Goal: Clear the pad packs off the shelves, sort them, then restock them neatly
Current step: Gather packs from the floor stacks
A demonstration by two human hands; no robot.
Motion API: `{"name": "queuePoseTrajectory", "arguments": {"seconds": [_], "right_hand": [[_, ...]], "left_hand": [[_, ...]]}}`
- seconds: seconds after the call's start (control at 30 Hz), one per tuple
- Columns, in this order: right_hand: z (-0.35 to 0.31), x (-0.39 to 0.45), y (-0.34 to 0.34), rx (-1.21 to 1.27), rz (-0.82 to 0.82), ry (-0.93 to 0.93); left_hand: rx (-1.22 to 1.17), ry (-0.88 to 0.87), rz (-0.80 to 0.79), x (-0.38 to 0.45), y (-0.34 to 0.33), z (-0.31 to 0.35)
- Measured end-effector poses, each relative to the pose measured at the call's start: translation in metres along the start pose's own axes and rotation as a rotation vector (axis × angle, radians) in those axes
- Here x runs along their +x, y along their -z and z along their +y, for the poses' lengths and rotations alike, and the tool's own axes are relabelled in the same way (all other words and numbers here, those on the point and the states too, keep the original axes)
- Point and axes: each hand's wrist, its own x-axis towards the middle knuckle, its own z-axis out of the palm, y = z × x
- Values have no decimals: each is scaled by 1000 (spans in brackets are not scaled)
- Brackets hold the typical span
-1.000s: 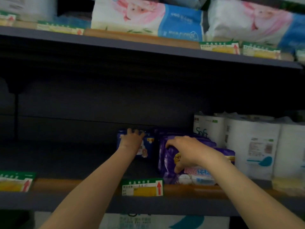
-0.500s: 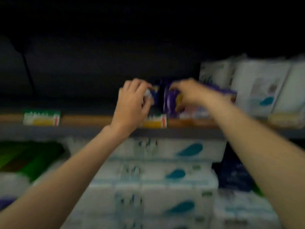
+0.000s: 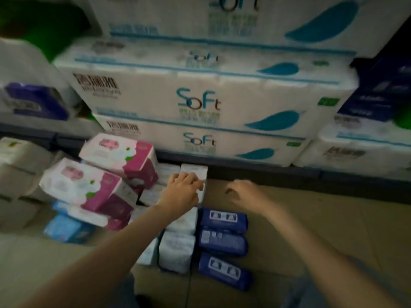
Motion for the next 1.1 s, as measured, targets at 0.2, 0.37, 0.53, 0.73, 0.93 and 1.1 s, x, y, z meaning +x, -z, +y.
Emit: {"name": "queuePoseTrajectory", "arguments": {"seconds": [0.2,0.37,0.53,0.73,0.93,1.1], "right_hand": [[35,28,-110,-162,-227,-86],[55,30,-136,-129,-119,-139],[78,29,-120,-55,-85,-269],[93,11,-32,44,-48,-337],[64,-15,64,58,-25,-99],[1,-50,161,-35,137,102]], "left_hand": [[87,-173,-289,-30,-56,22],[114,-150,-661,-33,-95,56],[167,-140,-732,-29,-116,70],[189,-207,-784,-10,-114,74],[-307,-187,-856,50,3,42],[-543,-80,-843,79,153,-10]]}}
